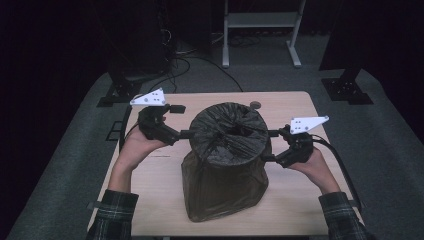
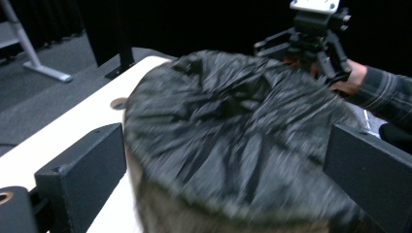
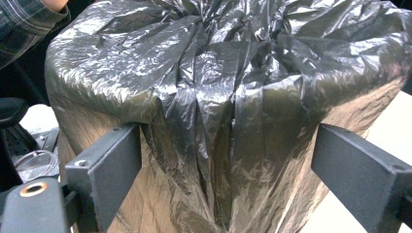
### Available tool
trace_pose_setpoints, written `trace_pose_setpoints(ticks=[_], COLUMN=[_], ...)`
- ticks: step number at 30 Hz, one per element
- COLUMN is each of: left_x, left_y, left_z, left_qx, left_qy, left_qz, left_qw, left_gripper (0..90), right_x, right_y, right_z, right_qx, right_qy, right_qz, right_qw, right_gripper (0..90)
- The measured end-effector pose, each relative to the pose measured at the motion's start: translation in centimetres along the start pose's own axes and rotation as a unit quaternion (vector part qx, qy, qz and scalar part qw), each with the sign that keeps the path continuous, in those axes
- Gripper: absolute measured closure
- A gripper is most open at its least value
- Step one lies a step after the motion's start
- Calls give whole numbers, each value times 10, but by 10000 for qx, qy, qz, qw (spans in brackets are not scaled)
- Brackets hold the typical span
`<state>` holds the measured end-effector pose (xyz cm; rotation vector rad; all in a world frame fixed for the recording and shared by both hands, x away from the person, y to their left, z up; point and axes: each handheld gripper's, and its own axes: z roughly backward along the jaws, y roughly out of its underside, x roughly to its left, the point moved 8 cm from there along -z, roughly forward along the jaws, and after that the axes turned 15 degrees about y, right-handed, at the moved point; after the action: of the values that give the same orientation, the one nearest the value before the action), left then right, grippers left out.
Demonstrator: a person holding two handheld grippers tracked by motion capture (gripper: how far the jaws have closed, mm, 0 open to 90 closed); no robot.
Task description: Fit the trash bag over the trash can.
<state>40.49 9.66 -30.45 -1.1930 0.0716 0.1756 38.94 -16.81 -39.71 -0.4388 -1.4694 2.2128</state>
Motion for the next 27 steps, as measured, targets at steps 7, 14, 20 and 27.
trace_pose_setpoints(ticks=[7, 14, 20, 27], left_x=[-4, 0, 9, 29], left_y=[-24, -37, -36, -25], left_z=[-31, -71, -106, -132], left_qx=[265, 534, 953, 1336], left_qy=[148, 236, 190, -60], left_qz=[-106, -91, 57, 256], left_qw=[9995, 9983, 9953, 9907], left_gripper=[4, 4, 4, 4], right_x=[3, 3, 2, 2], right_y=[-6, -8, -9, -8], right_z=[-7, -7, -5, -5], right_qx=[26, 7, 13, 19], right_qy=[5, 15, 23, 27], right_qz=[35, 24, 14, 59], right_qw=[10000, 10000, 10000, 10000], right_gripper=[97, 97, 97, 97])
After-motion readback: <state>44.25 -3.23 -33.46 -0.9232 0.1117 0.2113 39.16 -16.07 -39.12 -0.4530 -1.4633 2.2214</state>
